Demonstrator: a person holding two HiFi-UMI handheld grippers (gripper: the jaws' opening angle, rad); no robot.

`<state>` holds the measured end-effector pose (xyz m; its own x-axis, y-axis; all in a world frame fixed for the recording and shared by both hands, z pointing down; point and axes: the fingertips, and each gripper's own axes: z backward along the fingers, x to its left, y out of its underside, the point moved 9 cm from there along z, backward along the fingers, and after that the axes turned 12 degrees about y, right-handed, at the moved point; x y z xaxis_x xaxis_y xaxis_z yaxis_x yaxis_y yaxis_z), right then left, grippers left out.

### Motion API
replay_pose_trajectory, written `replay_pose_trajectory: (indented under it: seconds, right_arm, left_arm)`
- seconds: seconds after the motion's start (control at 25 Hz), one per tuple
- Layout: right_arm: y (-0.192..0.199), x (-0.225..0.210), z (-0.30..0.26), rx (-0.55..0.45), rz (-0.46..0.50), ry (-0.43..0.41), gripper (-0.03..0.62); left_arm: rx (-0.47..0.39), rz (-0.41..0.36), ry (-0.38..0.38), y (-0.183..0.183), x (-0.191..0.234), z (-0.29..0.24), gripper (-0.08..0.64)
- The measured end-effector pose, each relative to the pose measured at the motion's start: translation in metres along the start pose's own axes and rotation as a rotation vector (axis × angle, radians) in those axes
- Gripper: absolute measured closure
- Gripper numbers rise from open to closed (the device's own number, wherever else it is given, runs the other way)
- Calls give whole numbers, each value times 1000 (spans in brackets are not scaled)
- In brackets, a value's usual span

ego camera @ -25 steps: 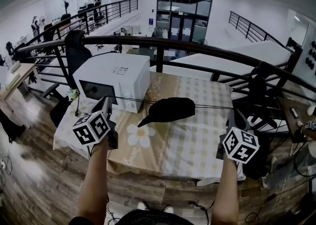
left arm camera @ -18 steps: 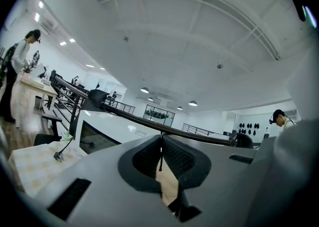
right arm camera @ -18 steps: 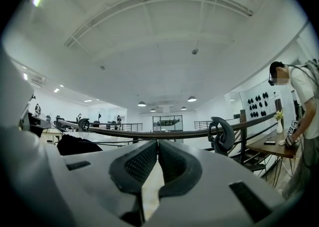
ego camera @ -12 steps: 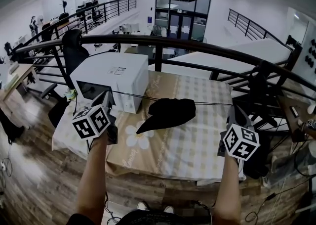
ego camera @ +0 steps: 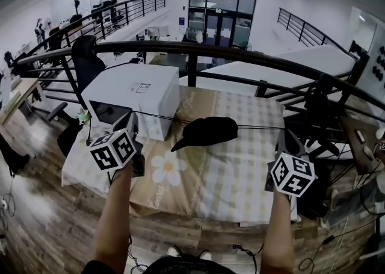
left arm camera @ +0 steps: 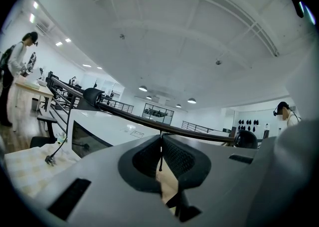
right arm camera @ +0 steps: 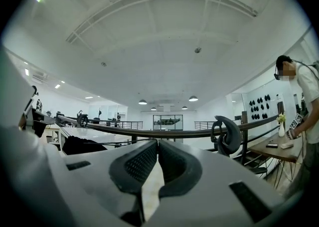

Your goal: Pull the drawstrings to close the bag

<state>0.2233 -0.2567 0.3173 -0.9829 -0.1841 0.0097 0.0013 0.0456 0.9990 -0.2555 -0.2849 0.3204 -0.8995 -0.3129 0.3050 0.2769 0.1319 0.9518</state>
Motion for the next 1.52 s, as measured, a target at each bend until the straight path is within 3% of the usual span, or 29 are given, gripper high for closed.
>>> replay_pose_trajectory:
  seconds: [0.6, 1.52]
  right_arm:
    - [29, 14, 14, 58, 63, -65, 566]
    - [91, 49, 64, 211, 163, -231, 566]
  left_arm:
    - [80, -1, 13, 38, -5, 16, 526]
    - [263, -33, 144, 111, -58, 36, 526]
